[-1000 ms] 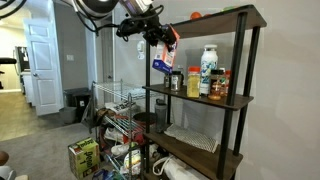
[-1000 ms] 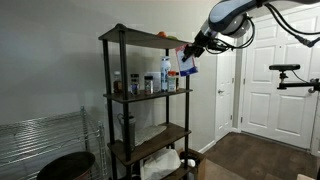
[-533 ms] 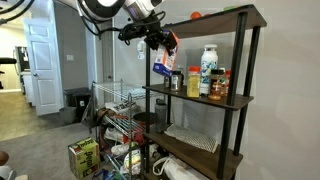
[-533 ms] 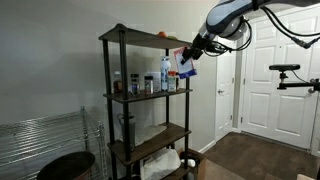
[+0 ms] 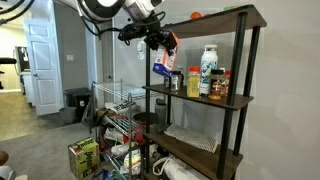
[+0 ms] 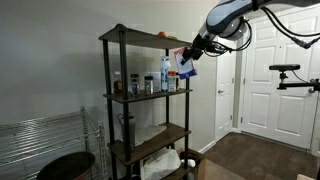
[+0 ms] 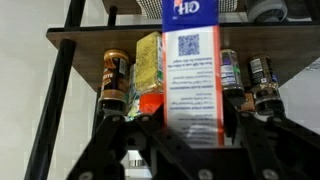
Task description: Pick up the box from the top shelf and place it on the second shelf.
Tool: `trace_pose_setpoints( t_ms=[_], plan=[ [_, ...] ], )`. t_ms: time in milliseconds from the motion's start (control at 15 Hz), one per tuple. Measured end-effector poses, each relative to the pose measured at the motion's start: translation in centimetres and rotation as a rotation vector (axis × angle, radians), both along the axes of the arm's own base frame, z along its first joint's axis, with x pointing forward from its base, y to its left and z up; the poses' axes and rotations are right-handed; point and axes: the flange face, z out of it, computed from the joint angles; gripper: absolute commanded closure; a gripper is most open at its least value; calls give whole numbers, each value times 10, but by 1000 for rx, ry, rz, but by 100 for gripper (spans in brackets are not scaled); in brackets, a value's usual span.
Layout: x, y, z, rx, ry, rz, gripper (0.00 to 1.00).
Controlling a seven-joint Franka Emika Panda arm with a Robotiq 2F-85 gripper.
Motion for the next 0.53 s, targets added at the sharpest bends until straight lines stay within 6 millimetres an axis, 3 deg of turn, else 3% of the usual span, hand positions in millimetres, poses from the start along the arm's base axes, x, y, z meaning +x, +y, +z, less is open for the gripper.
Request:
trace_pose_setpoints(
  t_ms=[533],
  plan=[
    [-4, 4, -43, 43, 41, -30, 77]
  ],
)
